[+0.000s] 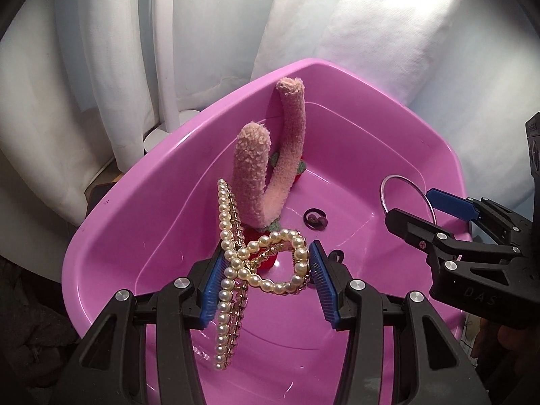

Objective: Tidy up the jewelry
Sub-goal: 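Open the left tool over the basin while the right tool releases the ring, then move both open tools from the basin back over the table, then close the left tool on the brown hair clip while the right tool grasps the beige fuzzy pouch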

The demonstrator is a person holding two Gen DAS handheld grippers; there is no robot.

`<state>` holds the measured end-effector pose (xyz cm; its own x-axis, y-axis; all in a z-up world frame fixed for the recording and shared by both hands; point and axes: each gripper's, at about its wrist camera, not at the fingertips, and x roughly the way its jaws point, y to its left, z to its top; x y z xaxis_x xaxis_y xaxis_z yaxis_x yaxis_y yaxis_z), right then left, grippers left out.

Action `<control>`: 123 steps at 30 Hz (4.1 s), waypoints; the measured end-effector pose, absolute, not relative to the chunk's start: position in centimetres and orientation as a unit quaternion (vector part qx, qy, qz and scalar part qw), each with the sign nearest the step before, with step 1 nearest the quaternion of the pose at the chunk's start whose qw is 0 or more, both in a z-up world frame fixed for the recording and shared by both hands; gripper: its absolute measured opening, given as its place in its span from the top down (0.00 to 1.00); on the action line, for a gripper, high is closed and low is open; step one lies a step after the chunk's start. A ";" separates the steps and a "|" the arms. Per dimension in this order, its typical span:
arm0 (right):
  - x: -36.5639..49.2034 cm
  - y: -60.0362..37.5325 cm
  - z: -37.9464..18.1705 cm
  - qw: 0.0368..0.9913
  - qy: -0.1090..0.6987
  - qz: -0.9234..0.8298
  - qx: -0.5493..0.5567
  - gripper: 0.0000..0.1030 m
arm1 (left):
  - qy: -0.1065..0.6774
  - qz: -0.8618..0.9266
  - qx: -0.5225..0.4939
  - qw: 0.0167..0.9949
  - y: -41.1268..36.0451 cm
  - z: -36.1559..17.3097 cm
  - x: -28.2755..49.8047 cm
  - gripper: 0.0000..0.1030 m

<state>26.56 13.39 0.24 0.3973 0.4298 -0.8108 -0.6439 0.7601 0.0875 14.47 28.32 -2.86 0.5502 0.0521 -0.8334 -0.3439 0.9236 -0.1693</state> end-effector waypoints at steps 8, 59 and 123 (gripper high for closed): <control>27.6 14.3 -0.4 0.821 0.461 0.314 -0.123 0.30 | 0.468 0.125 -0.143 0.863 28.3 -2.8 14.4 0.29; 20.6 5.7 3.6 0.859 0.410 0.304 -0.038 0.30 | 0.391 0.165 -0.115 0.898 23.4 2.6 8.1 0.15; 15.6 -31.4 -16.7 0.858 0.483 0.158 0.080 0.30 | 0.482 0.120 -0.136 0.857 -7.7 -16.2 4.0 0.08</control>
